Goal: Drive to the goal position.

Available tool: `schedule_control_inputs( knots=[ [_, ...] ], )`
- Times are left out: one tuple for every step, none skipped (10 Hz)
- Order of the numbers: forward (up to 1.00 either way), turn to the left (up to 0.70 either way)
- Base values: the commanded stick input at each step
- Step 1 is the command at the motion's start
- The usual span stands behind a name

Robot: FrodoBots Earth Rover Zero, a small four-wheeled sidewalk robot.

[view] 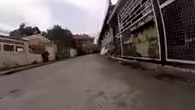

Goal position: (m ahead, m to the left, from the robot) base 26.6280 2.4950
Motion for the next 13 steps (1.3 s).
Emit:
schedule_control_inputs(
  knots=[
    [1.00, 0.00],
    [1.00, 0.00],
    [1.00, 0.00],
    [1.00, 0.00],
    [1.00, 0.00],
    [1.00, 0.00],
    [1.00, 0.00],
    [1.00, 0.00],
    [1.00, 0.00],
    [1.00, 0.00],
    [1.00, 0.00],
    [1.00, 0.00],
    [1.00, 0.00]
  ],
)
